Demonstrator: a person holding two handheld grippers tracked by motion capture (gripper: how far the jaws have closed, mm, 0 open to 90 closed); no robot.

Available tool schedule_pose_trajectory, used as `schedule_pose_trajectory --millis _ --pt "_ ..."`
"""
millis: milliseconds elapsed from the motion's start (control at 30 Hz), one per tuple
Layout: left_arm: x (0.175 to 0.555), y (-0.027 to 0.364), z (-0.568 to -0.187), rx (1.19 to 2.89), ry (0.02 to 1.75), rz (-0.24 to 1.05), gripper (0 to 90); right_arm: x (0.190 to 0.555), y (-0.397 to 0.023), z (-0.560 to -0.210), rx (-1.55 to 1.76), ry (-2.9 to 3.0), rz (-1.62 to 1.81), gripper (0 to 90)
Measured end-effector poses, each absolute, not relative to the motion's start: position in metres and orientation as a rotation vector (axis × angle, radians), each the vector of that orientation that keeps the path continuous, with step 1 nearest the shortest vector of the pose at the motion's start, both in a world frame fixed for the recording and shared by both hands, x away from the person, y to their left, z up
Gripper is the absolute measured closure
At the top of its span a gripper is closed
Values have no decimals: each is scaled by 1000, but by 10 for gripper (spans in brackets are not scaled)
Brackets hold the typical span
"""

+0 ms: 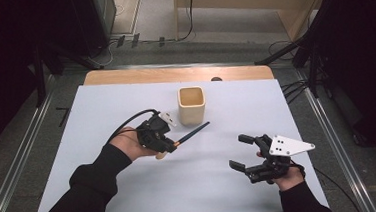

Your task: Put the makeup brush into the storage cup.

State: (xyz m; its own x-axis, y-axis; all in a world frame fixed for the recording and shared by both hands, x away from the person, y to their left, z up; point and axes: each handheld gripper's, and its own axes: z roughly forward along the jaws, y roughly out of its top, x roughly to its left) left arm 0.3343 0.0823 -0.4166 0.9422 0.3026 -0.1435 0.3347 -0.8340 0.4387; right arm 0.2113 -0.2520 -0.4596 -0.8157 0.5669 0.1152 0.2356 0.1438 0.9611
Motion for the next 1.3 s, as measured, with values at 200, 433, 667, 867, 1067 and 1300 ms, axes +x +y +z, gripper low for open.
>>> schedule_pose_trajectory --millis 200,433,667,867,1067,1300 --pt "325 101 -418 2537 472 -91 781 212 -248 -458 756 2152 1714 148" --pt "311 125 -415 2460 499 -91 781 214 -239 -457 753 2170 1698 146" --pt "301 146 -408 2391 507 -107 781 220 -232 -455 775 2228 1687 145" --pt "294 154 -408 2378 479 -106 781 222 -224 -455 739 2232 1654 145" --pt "289 151 -412 2401 401 -72 781 226 -219 -451 779 2216 1642 145" --pt "290 143 -414 2455 349 -116 781 229 -213 -447 751 2236 1634 145"
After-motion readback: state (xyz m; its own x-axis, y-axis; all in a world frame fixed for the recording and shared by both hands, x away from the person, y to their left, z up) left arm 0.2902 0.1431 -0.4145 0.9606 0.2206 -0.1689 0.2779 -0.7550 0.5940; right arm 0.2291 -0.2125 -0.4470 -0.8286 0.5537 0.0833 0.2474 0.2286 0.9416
